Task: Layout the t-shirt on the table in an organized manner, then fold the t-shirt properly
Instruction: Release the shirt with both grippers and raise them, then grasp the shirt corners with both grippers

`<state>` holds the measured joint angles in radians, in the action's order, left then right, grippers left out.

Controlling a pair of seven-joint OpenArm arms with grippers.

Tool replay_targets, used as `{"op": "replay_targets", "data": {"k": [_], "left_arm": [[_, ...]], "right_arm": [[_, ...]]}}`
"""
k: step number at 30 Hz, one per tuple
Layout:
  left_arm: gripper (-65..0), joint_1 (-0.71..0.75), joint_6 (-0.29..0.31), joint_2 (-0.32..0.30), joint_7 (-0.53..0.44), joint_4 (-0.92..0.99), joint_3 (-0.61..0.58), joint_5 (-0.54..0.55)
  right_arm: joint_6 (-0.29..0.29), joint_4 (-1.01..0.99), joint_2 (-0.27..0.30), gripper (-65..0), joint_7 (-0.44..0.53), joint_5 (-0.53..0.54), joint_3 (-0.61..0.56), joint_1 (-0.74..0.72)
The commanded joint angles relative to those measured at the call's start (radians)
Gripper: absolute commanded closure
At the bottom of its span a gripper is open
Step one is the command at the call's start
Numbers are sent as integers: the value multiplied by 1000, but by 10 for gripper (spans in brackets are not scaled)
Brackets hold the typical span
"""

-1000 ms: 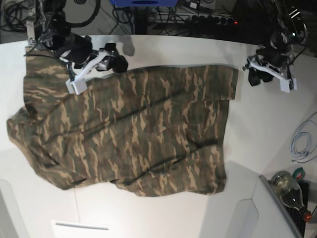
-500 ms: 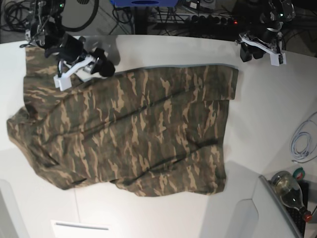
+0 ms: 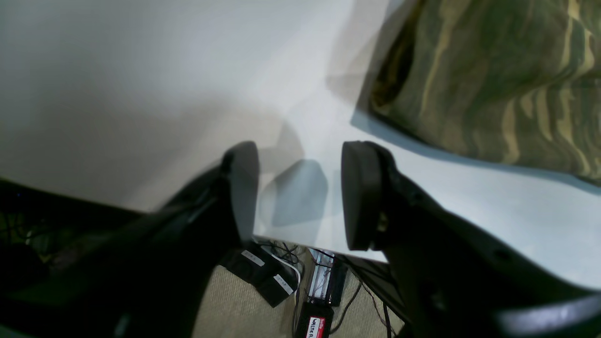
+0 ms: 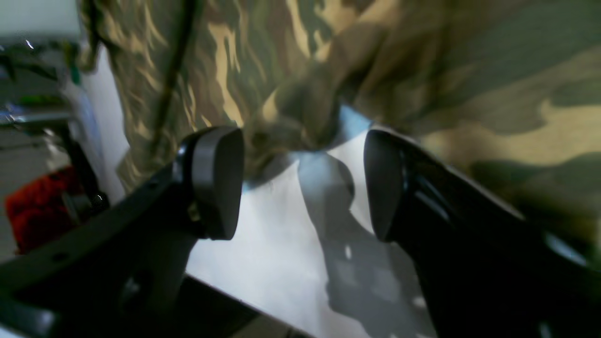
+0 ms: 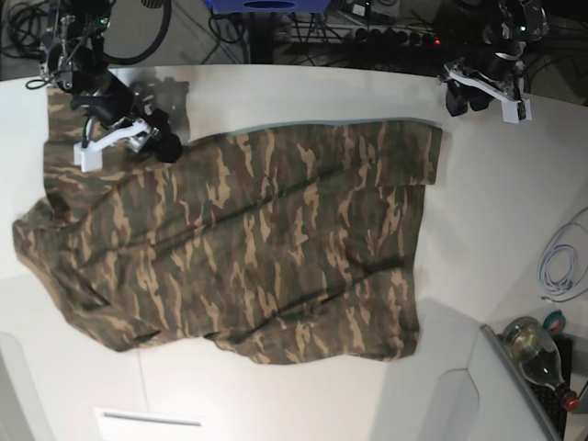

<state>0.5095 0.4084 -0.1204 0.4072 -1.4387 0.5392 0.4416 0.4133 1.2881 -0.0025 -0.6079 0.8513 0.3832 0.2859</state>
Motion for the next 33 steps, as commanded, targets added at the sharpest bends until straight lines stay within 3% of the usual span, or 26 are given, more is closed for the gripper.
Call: {"op": "replay_targets", "data": {"k": [1,3,8,10,13,15,17,26,33], "left_arm": [[-281,4,5,-11,-18,-18,5,10],[-281,4,5,-11,-18,-18,5,10],[-281,7,5,-11,-18,-18,5,10],[-281,7,5,-11,-18,-18,5,10],[-281,7,5,-11,-18,-18,3,9],[-281,7,5,-12,-18,-18,-24,9],[-281,7,5,-26,-18,-24,-67,9],[-281,24,5,-31,-18,-78,-278,-11],[-281,53,4,14,-20,-92,-298,-122]], "right_arm": [[0,-9,8,-375,12,-2,3,-17],[3,-29,29,-353,13,-2,3,-30],[3,-3,34,-57,7,1,4,-32],[0,64,46,0,6,1,-2,3],[-24,212,48,-3,4,0,-5,69],[-100,281,54,-2,-37,0,-5,92],[-130,301,55,-2,-102,3,1,88],[-135,295,54,-2,-145,0,-2,49],[-135,295,55,-2,-146,-2,-5,48]]}}
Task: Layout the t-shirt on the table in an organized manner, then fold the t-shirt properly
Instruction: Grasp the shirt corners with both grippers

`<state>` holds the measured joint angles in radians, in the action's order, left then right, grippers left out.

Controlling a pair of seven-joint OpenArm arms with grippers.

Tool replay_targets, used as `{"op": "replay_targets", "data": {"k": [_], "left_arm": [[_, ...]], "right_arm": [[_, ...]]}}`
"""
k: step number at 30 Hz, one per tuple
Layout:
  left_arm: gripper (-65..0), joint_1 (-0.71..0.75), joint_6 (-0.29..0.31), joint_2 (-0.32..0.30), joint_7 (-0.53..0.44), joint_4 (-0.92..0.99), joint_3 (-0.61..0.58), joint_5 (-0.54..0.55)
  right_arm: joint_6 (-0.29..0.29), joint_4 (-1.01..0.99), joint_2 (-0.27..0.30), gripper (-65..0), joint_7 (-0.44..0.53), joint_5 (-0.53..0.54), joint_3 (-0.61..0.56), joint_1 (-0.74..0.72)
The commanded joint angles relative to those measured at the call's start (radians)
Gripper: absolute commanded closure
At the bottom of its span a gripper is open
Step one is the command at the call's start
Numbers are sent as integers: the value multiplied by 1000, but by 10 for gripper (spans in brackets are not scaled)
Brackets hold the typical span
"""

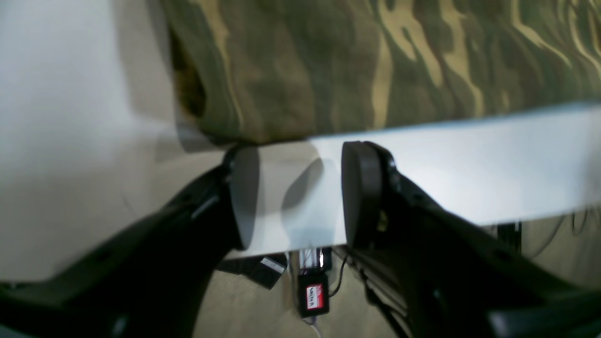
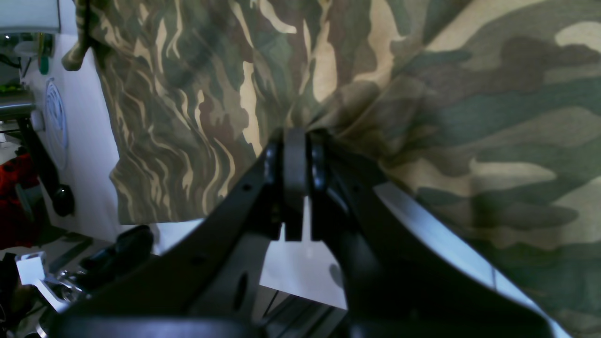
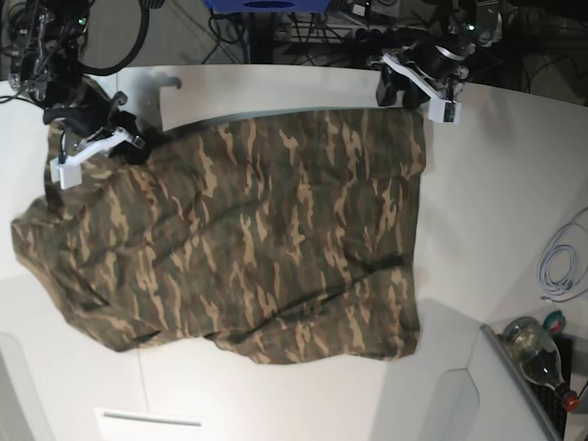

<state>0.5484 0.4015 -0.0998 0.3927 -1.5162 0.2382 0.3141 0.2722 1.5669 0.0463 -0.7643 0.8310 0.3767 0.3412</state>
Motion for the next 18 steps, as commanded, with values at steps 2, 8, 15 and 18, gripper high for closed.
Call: {"op": "replay_targets", "data": {"k": [2,8,15,18], "left_arm": [[-281,16,10,-4,-7,-19,3,-7],[-281,26,7,-5,-7,-19,10,-11],[-283,6,7,21,-7,9,174,-11],[-288,-29,7,19,-7,53,172,-11]], "right_arm": [[6,16,7,-2,10,18,2,-8],[6,16,8,-2,9,18,2,-8],[6,16,8,-2,9,18,2,-3],[6,16,8,-2,9,18,0,-3]]}}
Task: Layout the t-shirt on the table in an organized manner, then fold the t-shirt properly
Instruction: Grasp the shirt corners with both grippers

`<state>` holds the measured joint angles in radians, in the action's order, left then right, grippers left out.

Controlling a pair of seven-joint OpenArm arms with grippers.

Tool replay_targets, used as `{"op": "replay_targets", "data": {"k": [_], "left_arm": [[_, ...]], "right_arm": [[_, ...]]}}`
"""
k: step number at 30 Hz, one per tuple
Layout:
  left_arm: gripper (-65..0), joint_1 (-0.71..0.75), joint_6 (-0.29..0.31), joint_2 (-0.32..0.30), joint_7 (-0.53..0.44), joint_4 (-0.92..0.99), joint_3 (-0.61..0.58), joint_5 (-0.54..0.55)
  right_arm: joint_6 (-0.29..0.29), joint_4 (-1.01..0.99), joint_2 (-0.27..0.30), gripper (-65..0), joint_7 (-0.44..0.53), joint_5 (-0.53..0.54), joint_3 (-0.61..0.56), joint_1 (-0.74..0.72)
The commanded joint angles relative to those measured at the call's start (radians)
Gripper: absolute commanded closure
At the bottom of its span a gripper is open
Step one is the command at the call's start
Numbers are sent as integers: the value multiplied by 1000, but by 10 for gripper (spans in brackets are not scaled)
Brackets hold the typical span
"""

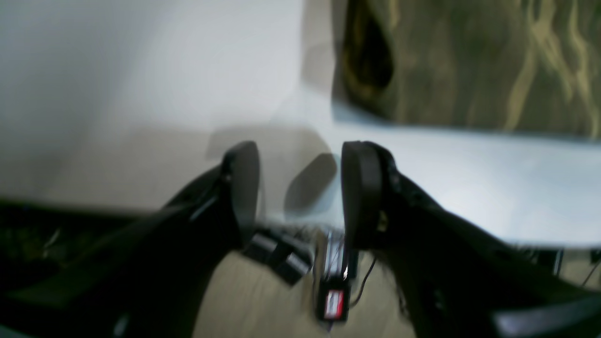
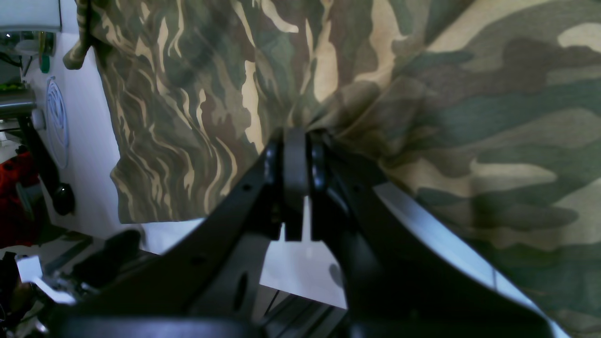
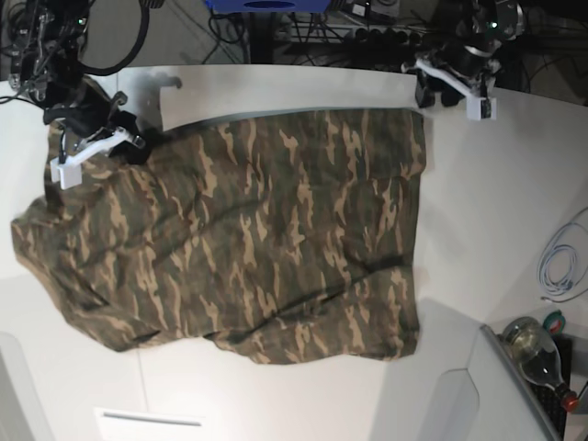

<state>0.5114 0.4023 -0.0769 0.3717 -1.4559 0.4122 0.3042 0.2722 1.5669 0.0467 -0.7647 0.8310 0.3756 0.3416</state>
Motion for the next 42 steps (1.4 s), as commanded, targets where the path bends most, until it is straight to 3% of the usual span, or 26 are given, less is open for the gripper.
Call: {"op": "replay_targets", "data": {"k": [1,22,33,42], "left_arm": [[-290,0,7,-4,14,2,-2,-1],[-283,-87,7,30,20,-49,-124,-3],[-283,-122,7,33,20,-47,-123,-3],[-283,-233,7,36,22,94,-124,-3]], "right_arm": [[6,16,8,-2,9,18,1,-3],[6,16,8,-2,9,18,1,-8],[6,16,18,-2,9,18,0,-8],[6,16,20,-6,-45,18,1,-9]]}}
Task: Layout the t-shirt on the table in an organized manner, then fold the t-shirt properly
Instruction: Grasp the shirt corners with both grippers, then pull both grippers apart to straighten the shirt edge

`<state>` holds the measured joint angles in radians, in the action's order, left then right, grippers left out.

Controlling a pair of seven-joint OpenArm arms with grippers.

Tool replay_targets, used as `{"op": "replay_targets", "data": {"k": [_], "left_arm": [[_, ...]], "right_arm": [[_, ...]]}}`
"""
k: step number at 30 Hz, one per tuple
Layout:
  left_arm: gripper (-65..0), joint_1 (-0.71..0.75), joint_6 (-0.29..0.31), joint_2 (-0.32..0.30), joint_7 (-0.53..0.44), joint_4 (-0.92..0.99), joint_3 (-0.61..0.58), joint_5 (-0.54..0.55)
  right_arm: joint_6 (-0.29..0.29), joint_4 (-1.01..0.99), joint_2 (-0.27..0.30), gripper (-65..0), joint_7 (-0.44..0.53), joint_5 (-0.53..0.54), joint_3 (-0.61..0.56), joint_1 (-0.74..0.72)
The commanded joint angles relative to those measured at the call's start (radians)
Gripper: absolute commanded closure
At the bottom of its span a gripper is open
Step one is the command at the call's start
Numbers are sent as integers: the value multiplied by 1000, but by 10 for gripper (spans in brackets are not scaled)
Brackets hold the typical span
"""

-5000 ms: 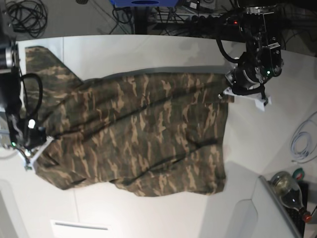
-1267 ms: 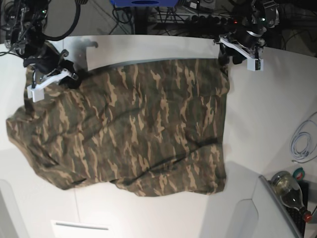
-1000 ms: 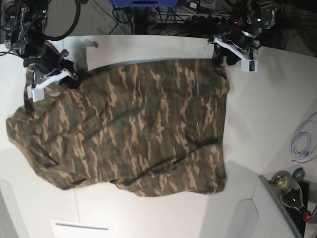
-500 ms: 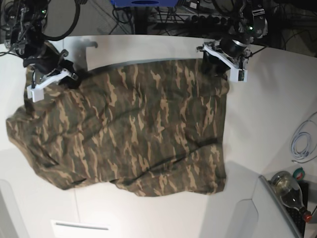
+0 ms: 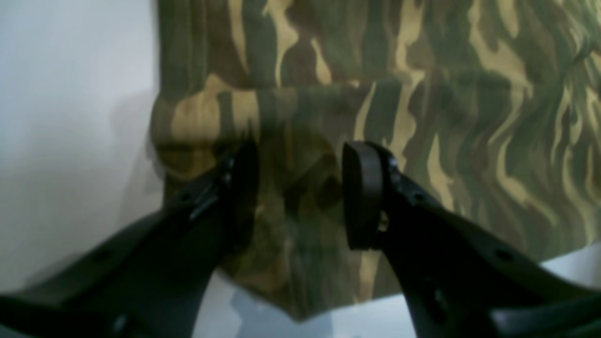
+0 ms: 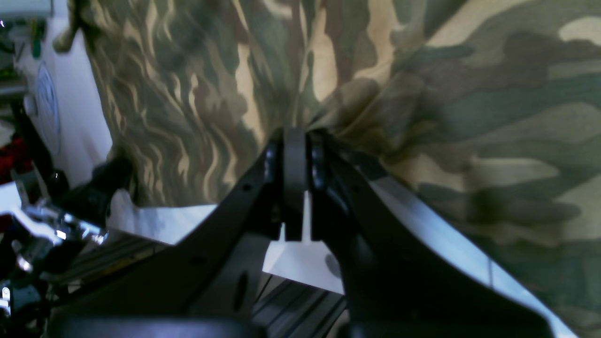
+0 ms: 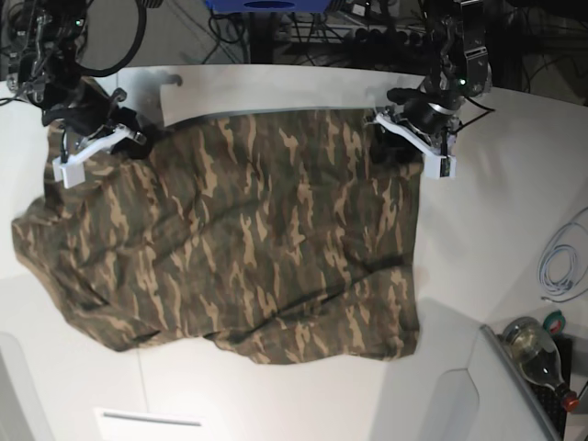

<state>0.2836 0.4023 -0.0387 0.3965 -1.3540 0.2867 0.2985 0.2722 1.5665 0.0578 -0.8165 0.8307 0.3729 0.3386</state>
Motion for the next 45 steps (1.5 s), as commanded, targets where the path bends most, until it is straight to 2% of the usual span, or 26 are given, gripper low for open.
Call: {"op": "replay_targets", "data": {"k": [1,3,6,8,10,12,18,20,24,25,26,28,31,33,37,42,45], "left_arm": [[-283,-16,7,3,-3,0,3,3],[-283,-37,4,6,-6,15,10,3],[-281,-71,-59,4,-9,55,12,3],[-281,-99,-85,4,-9,89,9,3],[-281,-128,-88,4,-11,123,10,3],[-281,-151,-90,4,-11,140,12,3],[-281,-186,-108,7,-9,123,4,9],[-281,-186,-108,9,-6,97,4,12],[-281,-169,-108,9,-5,43,3,12],[-281,-165,-108,9,-5,31,3,12],[-281,-163,-108,9,-5,18,3,12],[-281,-149,-108,9,-3,8,3,12],[-281,-145,-108,9,-3,8,3,12],[-281,-145,-108,9,-3,8,3,12],[-281,-145,-108,10,-3,12,3,12],[-281,-146,-108,10,-3,15,3,8],[-281,-148,-108,9,-3,35,3,6]], "right_arm": [[6,16,9,-6,9,19,4,-6],[5,16,9,-6,9,19,7,-6],[3,16,9,-5,10,19,13,-6],[-32,16,10,-5,12,19,13,-5],[-70,16,12,-2,13,17,13,-5],[-81,2,30,-6,12,-3,5,-22],[-84,-94,40,-20,-77,-69,22,-97],[-84,-88,40,-93,-123,-80,48,-97],[-83,-7,34,-348,-197,-70,97,-65],[-83,39,30,-389,-201,-61,113,-45],[-83,99,30,-396,-200,-57,125,-20],[-83,190,30,-375,-171,-57,151,20],[-83,179,53,-378,-71,-78,212,14],[-83,68,95,-399,-37,-164,228,-40],[-73,-185,138,-422,7,-333,234,-140],[-31,-346,149,-419,148,-390,232,-157],[-12,-384,159,-402,133,-400,232,-154]]}}
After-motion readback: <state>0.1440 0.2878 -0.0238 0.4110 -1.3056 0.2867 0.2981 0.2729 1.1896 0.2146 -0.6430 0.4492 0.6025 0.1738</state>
